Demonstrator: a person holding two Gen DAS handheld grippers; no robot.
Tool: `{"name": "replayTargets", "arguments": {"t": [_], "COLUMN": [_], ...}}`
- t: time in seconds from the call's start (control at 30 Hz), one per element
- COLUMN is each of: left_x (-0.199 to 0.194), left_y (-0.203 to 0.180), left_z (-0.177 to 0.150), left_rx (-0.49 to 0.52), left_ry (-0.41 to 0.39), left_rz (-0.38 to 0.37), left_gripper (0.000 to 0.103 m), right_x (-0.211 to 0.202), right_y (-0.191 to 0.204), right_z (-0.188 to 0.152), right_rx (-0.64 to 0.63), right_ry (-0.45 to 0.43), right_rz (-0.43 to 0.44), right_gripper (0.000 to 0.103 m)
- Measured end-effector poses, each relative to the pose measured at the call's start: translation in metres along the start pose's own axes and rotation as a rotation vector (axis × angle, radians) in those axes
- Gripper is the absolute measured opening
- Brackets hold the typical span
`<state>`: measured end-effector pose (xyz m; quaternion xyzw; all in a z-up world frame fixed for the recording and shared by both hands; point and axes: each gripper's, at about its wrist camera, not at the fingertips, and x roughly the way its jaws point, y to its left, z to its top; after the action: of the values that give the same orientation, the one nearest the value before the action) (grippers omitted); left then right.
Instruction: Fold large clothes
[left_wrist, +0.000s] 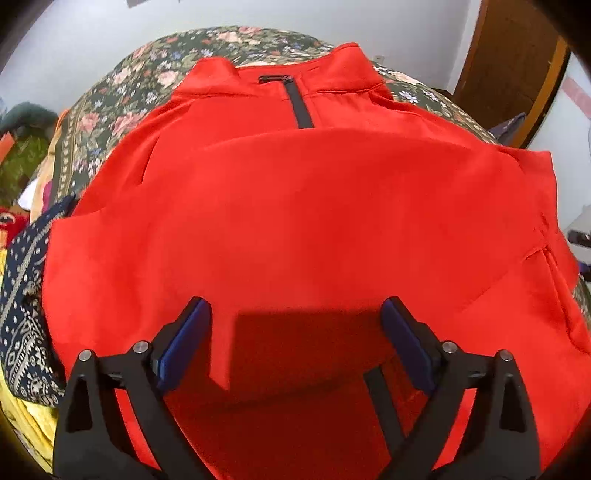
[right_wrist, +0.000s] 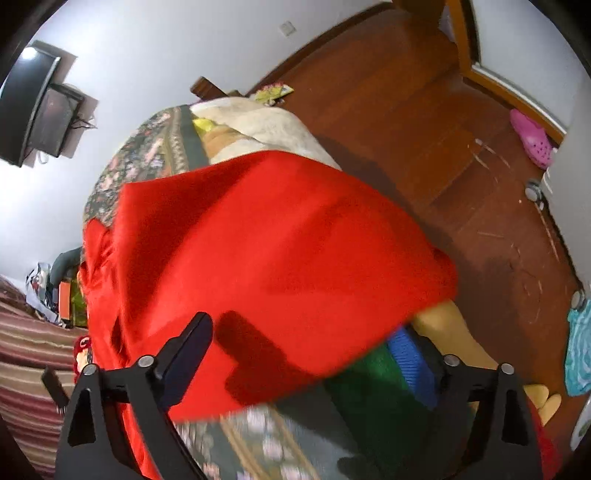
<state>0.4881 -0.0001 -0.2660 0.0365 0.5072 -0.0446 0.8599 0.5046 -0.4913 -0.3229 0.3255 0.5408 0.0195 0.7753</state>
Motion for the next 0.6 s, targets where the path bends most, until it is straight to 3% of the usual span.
{"name": "replayTargets", "arguments": {"t": [0.07,0.17,0.23,0.33,0.47,0.6], "left_x": [0.000,0.000,-0.001,-0.002,-0.007,-0.029], "left_y": [0.000,0.003,0.004,0.002,0.004,0.012], "left_z": [-0.002,-0.003,-0.004,-0.004,-0.006,-0.010], "left_rx": [0.001,-0.012,-0.013,-0.009,-0.012,-0.045], "left_ry": [-0.013,-0.024,-0.028,-0.026,-0.014,-0.037], "left_rz": [0.001,-0.014,-0.014,-0.008,-0.010,-0.050], "left_gripper": [0.095,0.095,0.095,0.095,0.095,0.095], "right_x": [0.009,0.012,0.009,0.001,-0.023,-0.062], "right_y": [0.003,0.010,0.013,0.016,0.043,0.093], "right_z": [0.007,0.015,0.017,0.018,0.012,0.004], "right_rx": [-0.003,-0.013,-0.012,-0.018,-0.122,-0.260], "right_ry": [-0.016,-0.059,-0.086,-0.106,-0.174,-0.276], "right_rz": [-0.015,-0.048,-0.059,-0.058,-0.099,-0.117], "right_gripper": [0.090,0.069,0.036,0.015,0.010,0.010]}}
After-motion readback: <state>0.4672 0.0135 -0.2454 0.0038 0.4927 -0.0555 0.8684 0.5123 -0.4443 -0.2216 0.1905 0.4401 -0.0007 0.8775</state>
